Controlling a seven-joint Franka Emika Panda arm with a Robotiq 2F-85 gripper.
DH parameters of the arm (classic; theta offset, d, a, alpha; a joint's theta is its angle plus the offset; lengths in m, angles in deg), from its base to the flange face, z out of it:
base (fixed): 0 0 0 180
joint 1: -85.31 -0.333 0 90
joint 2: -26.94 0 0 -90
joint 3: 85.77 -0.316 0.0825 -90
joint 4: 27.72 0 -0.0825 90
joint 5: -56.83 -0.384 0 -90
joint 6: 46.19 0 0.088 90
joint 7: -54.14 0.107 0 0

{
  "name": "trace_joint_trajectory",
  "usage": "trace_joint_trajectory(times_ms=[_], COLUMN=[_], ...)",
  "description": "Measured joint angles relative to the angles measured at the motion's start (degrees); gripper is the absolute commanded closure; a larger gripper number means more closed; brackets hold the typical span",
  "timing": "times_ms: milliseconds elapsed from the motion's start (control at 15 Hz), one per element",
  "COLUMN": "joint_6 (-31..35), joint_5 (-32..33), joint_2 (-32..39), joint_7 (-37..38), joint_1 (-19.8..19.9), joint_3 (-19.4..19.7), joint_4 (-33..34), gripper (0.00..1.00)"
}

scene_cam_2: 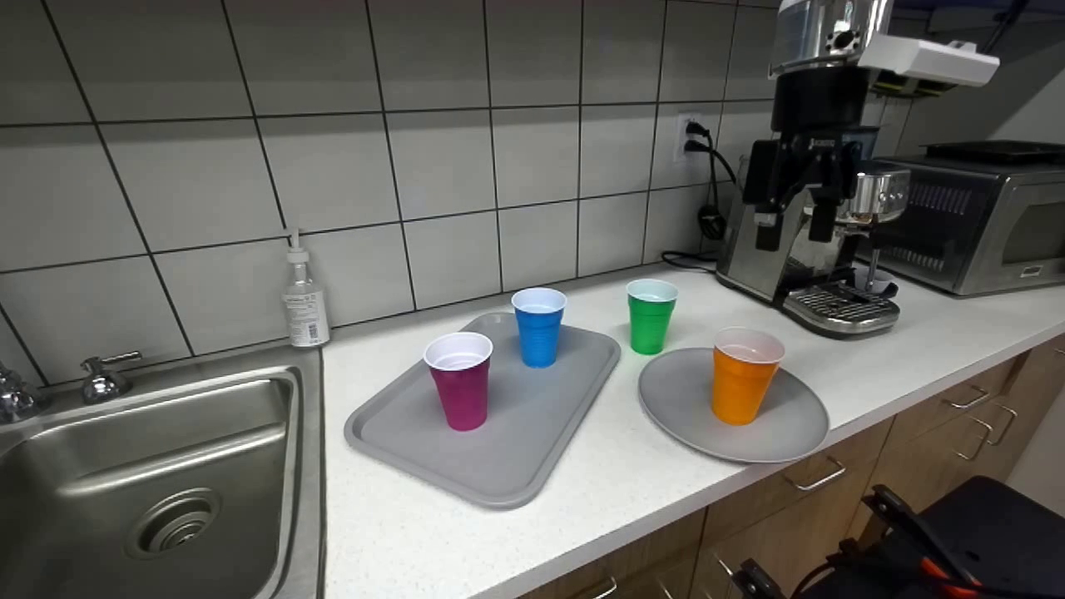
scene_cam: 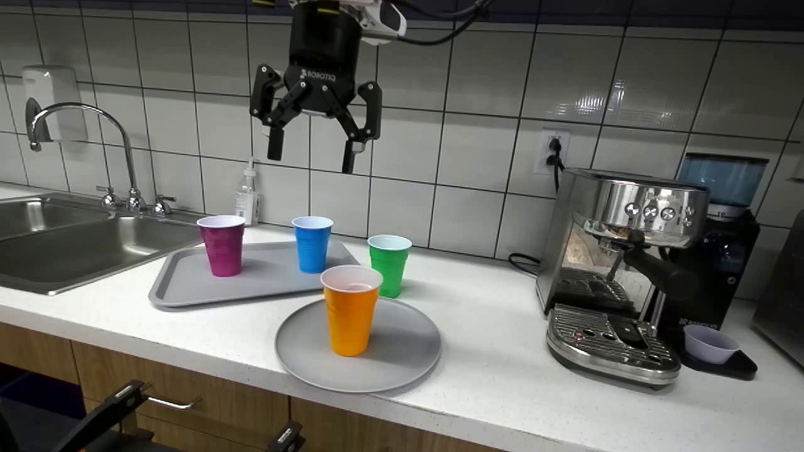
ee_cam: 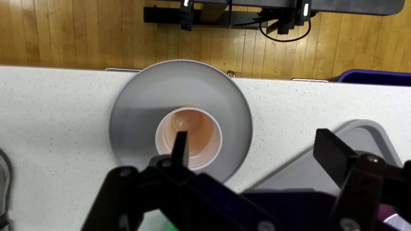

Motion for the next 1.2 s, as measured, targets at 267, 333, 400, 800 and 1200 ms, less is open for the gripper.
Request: trace_joint_trajectory(times_ms=[267,333,400,800,1200], joint_6=[5.1,6.3,7.6,17.2,22.6], joint_5=[-0.8,-1.1,-1.4,-1.9,-2.0], joint_2=[3.7,4.7,5.6,10.9,14.9], joint_7=[0.0,0.0,0.0,0.0,0.0], joint_1=[-0.3,-0.4,-0.5,-1.2,-1.4], joint_3=[0.0,0.0,0.0,-1.1,-2.1], joint_4=[-0.7,-0.8,-0.9,-2.1,-2.7], gripper=[0.0,0.0,0.0,0.0,0.0])
